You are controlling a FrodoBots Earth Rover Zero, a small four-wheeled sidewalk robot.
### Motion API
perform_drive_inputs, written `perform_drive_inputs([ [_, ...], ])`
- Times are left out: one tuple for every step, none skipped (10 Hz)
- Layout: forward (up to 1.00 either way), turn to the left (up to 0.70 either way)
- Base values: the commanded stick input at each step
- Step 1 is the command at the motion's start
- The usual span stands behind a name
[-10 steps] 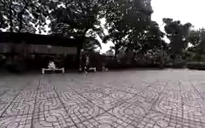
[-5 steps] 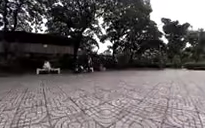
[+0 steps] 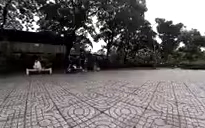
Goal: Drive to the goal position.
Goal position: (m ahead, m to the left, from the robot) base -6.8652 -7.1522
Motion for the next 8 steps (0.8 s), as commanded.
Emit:
perform_drive_inputs([
  [0.7,0.0],
  [0.7,0.0],
  [0.7,0.0],
  [0.7,0.0],
  [0.7,0.0],
  [0.7,0.0],
  [0.7,0.0],
  [0.7,0.0],
])
